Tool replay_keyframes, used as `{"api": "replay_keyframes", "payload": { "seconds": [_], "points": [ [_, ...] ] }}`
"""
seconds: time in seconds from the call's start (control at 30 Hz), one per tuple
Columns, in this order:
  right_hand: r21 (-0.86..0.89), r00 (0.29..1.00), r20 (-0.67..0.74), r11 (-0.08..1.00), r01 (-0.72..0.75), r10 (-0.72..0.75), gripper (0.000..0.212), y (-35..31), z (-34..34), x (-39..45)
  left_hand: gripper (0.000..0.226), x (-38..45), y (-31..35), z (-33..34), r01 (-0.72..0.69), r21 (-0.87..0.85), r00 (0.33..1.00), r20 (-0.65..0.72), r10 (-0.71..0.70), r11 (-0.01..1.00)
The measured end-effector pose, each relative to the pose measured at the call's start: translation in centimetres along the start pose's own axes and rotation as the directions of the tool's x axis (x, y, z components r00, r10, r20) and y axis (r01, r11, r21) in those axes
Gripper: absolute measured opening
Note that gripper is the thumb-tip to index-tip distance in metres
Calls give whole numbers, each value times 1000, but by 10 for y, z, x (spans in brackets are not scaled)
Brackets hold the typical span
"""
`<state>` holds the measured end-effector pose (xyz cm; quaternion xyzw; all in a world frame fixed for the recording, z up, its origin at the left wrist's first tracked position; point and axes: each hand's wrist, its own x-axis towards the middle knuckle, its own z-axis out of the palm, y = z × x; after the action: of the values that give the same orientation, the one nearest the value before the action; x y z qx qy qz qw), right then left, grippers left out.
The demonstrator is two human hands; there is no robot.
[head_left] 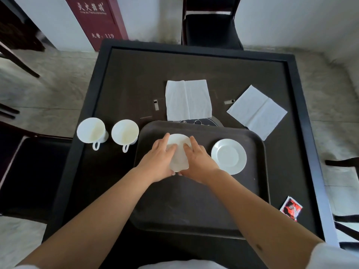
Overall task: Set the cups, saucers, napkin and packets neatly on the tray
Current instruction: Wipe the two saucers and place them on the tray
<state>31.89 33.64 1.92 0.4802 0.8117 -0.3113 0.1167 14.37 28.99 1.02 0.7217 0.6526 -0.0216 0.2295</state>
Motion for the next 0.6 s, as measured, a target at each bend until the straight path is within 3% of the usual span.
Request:
{"api": "replay_keyframes", "payload": {
  "seconds": [0.3, 0.6],
  "points": [
    [-16, 999, 32, 1000, -22, 22, 91, 1, 5, 18, 89, 18, -16, 2, 66, -91, 987, 155, -52, 994],
    [2, 999, -36, 1000, -5, 5, 88, 0, 16, 16, 101, 15, -18, 24, 44, -108, 993, 116, -31, 993]
  ]
}}
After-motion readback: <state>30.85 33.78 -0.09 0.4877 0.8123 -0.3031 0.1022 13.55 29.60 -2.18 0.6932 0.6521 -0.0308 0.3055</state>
